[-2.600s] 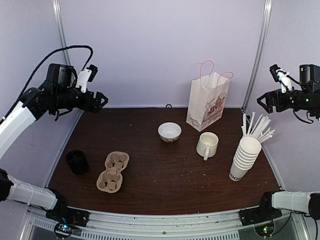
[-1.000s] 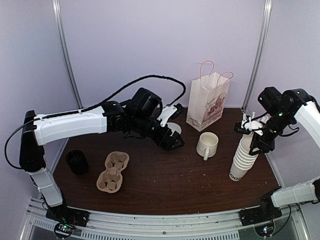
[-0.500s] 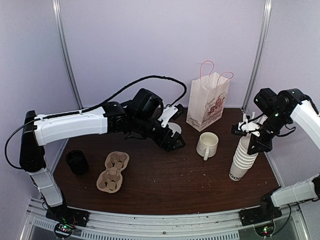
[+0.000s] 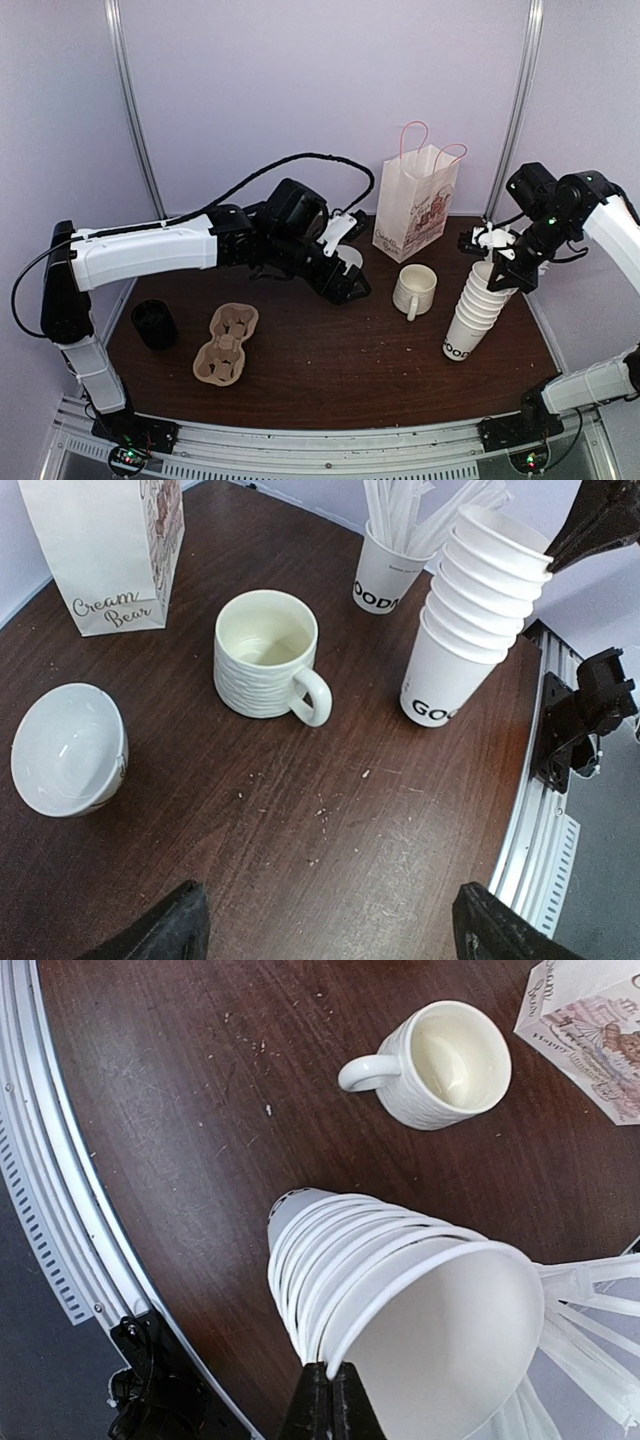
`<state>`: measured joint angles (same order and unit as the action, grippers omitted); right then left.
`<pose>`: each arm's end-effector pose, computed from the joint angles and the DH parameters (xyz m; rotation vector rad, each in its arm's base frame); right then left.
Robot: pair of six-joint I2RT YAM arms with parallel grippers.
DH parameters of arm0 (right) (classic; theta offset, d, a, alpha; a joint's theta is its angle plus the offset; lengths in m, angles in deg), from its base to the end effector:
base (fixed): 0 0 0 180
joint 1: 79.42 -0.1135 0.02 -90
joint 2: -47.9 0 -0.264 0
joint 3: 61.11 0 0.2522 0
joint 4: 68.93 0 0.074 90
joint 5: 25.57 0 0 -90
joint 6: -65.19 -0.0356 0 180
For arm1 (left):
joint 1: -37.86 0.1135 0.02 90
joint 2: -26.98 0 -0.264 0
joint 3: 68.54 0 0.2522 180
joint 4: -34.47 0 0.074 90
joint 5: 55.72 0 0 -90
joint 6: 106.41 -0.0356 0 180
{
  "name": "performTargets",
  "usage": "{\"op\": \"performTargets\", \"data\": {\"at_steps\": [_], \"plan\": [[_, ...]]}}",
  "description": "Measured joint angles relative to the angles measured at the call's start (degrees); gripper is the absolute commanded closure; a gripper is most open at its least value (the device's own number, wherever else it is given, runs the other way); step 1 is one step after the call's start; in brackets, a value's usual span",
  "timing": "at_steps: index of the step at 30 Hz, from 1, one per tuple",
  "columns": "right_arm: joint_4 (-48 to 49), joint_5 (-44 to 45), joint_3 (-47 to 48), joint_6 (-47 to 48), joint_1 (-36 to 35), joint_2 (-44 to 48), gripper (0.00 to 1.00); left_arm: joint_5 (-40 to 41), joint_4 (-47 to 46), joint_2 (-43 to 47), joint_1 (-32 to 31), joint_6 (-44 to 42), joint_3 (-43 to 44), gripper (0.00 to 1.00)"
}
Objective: Pack the takeout coffee
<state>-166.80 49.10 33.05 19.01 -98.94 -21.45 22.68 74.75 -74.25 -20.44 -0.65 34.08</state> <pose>0.1735 0.0715 0.3627 -1.5094 2.3405 0.2791 0.2084 -0.3511 0.3102 0.9781 2.1917 -0.8847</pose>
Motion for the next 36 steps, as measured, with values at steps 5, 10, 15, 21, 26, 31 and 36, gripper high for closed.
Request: {"op": "performTargets", "data": {"at_steps": [5,10,15,21,26,31,36], "plan": [[3.02,3.39,1.9,-0.22,-0.98,-0.15,1.0,0.02,0.0,-0.98,0.0,0.0,0.0,0.12],[4.07,6.08,1.9,-0.11,-1.7,-0.15,1.0,0.0,0.02,-1.75,0.0,0.0,0.0,0.12],[4.15,6.34,3.34,-0.11,-1.73,-0.33,1.0,0.02,0.02,-1.97,0.0,0.0,0.17,0.12],[2.49,0.7,5.7,-0.09,-2.62,-1.07,1.0,0.04,0.0,-1.97,0.0,0.0,0.72,0.12],[1.2,-1.49,4.7,0.24,-3.63,-0.42,1.0,0.02,0.02,-1.97,0.0,0.0,0.72,0.12],[-2.16,-2.23,5.42,2.73,-3.63,0.07,1.0,-0.09,0.04,-1.99,0.0,0.02,0.87,0.12],[-7.39,-2.67,15.02,5.55,-3.63,-1.2,1.0,-0.15,1.09,-2.29,0.0,0.0,2.71,0.12]]}}
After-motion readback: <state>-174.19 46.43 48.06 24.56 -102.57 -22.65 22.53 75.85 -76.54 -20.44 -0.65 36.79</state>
